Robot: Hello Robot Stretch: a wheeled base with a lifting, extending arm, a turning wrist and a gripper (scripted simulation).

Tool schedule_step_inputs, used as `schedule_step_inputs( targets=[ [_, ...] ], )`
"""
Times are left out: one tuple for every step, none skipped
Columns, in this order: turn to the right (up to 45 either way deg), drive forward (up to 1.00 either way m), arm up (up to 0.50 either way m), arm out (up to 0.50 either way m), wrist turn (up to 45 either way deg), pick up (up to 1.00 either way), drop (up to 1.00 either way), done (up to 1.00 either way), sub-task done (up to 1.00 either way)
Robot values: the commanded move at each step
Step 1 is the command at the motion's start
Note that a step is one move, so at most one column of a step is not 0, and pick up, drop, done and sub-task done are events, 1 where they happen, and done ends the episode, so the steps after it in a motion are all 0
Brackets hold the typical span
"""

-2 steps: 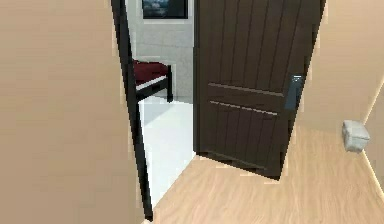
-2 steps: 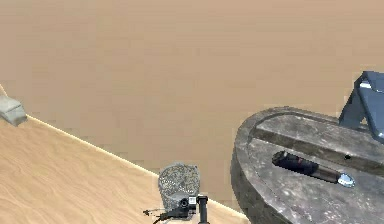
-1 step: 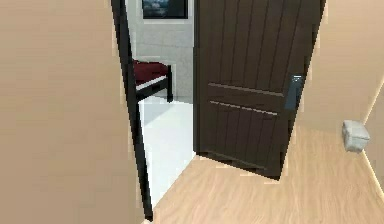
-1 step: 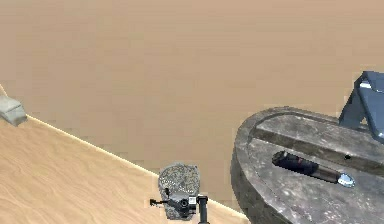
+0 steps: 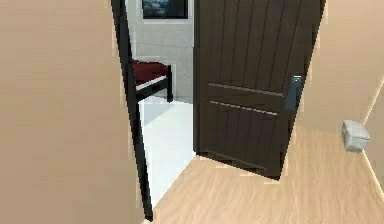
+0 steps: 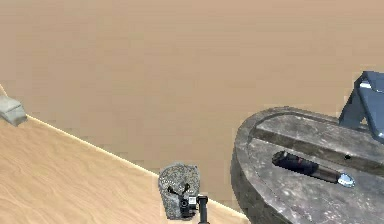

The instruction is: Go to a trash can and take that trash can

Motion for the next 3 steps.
schedule_step_inputs(
  targets=[
    [0.0, 0.0, -0.3, 0.0, 0.0, 0.0, 0.0, 0.0, 0.0],
    [0.0, 0.0, 0.0, 0.0, 0.0, 1.0, 0.0, 0.0, 0.0],
    [0.0, 0.0, 0.1, 0.0, 0.0, 0.0, 0.0, 0.0, 0.0]
  ],
)
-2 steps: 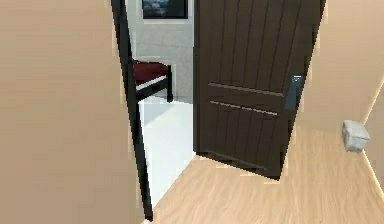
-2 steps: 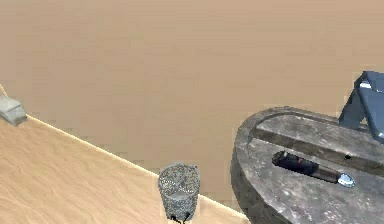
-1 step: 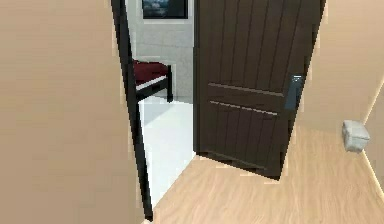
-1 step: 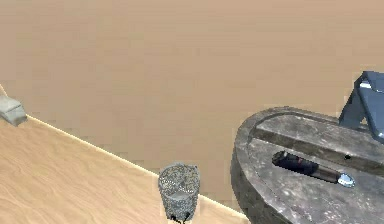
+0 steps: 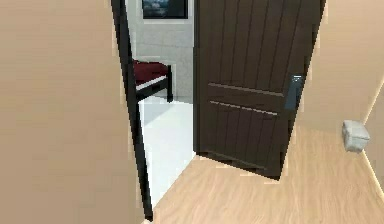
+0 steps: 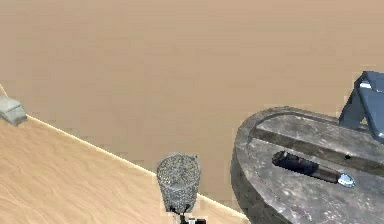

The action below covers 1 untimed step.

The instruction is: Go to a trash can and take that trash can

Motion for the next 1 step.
schedule_step_inputs(
  targets=[
    [0.0, 0.0, 0.0, 0.0, 0.0, 0.0, 0.0, 1.0, 0.0]
  ],
)
